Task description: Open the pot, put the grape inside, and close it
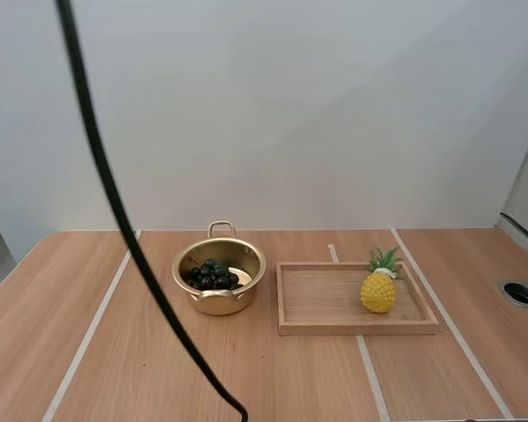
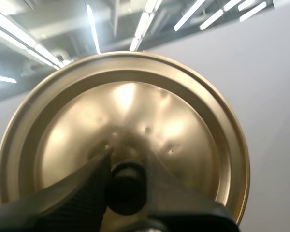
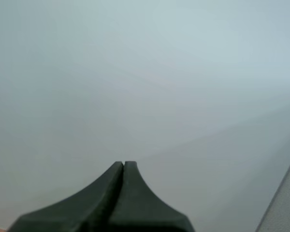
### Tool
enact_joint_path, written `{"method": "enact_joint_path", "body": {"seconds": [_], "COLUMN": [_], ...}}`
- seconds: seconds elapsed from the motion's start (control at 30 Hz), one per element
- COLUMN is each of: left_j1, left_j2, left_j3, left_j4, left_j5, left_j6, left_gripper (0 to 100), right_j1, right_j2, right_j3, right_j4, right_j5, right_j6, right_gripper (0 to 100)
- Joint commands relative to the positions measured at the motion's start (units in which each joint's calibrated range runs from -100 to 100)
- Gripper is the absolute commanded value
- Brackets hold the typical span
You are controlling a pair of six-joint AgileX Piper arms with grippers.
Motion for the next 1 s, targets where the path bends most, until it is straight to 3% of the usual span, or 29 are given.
{"method": "enact_joint_path", "body": {"seconds": [0.0,0.2,0.33,0.53,0.67,0.77,0.97], "left_j1": [-0.2,-0.2,-0.1,1.46,1.53,1.53,1.53], "left_j2": [3.53,6.1,6.1,6.1,6.1,6.37,11.1], "left_j3": [0.27,5.75,15.32,31.27,42.37,49.99,59.08], "left_j4": [0.22,0.55,0.55,-1.65,-3.43,-4.3,-4.72], "left_j5": [2.92,2.92,2.92,2.92,1.89,-5.42,-7.82], "left_j6": [1.53,2.96,4.25,6.6,8.19,9.69,13.44], "left_gripper": [0,0,0,0,0,0,0], "right_j1": [-0.19,-0.19,-0.19,-0.19,-0.19,-0.19,-0.19], "right_j2": [-0.88,-0.88,-0.88,-0.88,-0.88,-0.88,-0.88], "right_j3": [-0.91,-6.0,-9.0,-10.43,-10.43,-10.43,-10.43], "right_j4": [-1.92,-1.68,-1.78,-1.78,-1.78,-1.9,-2.11], "right_j5": [0.54,1.56,1.75,3.5,4.03,4.25,5.17], "right_j6": [0.28,1.0,1.0,1.0,1.0,1.0,1.0], "right_gripper": [0,0,0,0,0,0,0]}}
